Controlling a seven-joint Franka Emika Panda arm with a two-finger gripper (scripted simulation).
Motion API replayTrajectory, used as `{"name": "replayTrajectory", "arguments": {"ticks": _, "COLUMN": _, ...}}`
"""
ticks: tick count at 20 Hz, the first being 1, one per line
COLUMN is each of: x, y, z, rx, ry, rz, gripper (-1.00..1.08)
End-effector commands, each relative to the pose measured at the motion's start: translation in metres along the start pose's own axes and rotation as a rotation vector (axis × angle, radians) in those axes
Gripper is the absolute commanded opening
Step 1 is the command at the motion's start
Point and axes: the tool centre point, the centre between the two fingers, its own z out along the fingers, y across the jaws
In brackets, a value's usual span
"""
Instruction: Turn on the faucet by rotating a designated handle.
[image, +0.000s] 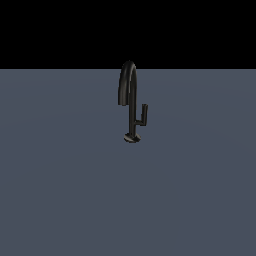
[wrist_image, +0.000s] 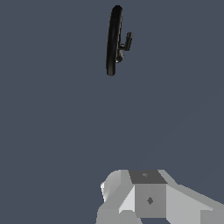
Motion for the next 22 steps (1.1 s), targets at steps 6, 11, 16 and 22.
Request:
{"name": "replayTrajectory", "arguments": {"ticks": 6, "x": 0.004, "y": -0.001, "z": 0.000, "rx": 0.008, "ry": -0.007, "rz": 0.009, "gripper": -1.00}}
{"name": "replayTrajectory", "arguments": {"ticks": 11, "x": 0.014, "y": -0.002, "z": 0.002, "rx": 0.032, "ry": -0.030, "rz": 0.035, "gripper": -1.00}}
{"name": "replayTrajectory", "arguments": {"ticks": 16, "x": 0.033, "y": -0.004, "z": 0.005, "rx": 0.072, "ry": -0.069, "rz": 0.081, "gripper": -1.00}}
{"name": "replayTrajectory", "arguments": {"ticks": 22, "x": 0.066, "y": -0.006, "z": 0.012, "rx": 0.144, "ry": -0.137, "rz": 0.161, "gripper": -1.00}}
